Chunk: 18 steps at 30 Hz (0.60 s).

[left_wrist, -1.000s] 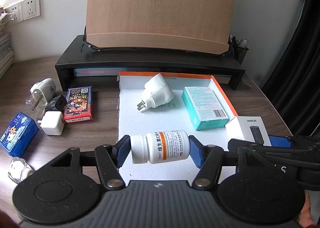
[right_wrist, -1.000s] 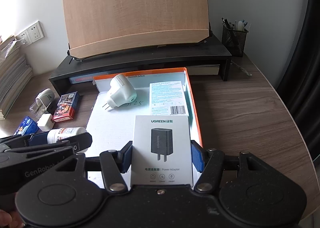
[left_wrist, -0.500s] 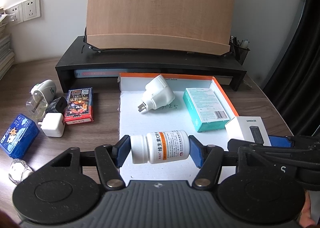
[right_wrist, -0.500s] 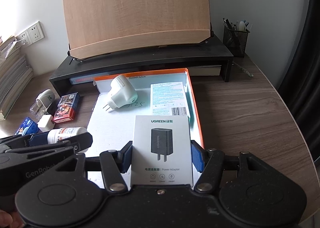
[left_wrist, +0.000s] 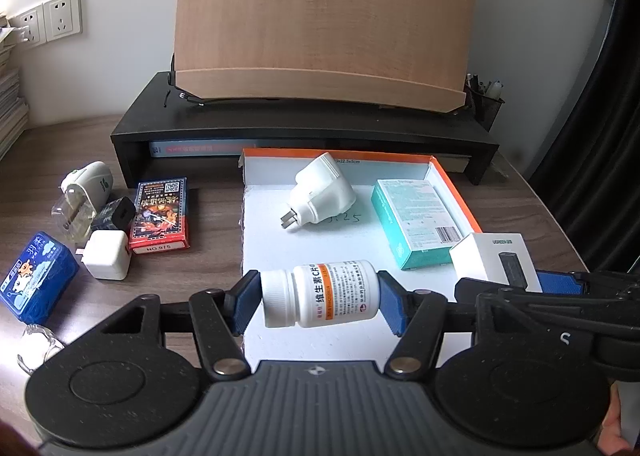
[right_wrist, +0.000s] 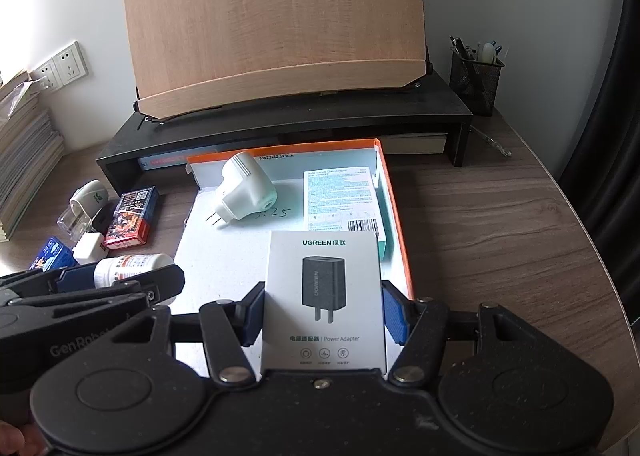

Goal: Organize rigid objects
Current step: 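Hold the pill bottle and adapter box above the white box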

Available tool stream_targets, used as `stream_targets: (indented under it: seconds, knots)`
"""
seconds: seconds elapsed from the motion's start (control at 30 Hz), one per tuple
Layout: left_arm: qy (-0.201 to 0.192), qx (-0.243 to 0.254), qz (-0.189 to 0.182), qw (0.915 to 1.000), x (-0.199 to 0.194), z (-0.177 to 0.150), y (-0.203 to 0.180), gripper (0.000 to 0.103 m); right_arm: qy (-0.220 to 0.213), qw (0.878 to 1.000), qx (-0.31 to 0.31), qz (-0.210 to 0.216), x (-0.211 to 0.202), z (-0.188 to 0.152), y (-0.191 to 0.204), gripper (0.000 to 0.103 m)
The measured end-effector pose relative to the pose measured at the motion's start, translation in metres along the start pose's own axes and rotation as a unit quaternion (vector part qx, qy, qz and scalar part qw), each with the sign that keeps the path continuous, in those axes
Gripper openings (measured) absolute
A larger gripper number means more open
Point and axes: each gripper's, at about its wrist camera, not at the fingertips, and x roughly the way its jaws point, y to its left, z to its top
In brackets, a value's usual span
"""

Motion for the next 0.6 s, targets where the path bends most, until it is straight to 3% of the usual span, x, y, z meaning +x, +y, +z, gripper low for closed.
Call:
stream_targets:
  seconds: [0.6]
  knots:
    - [0.007,-0.005,-0.004,1.0000,0.010,0.003,0.005,0.063,0.008,1.000,-0.001,-0.006,0.010,0.001,0.001,0.071]
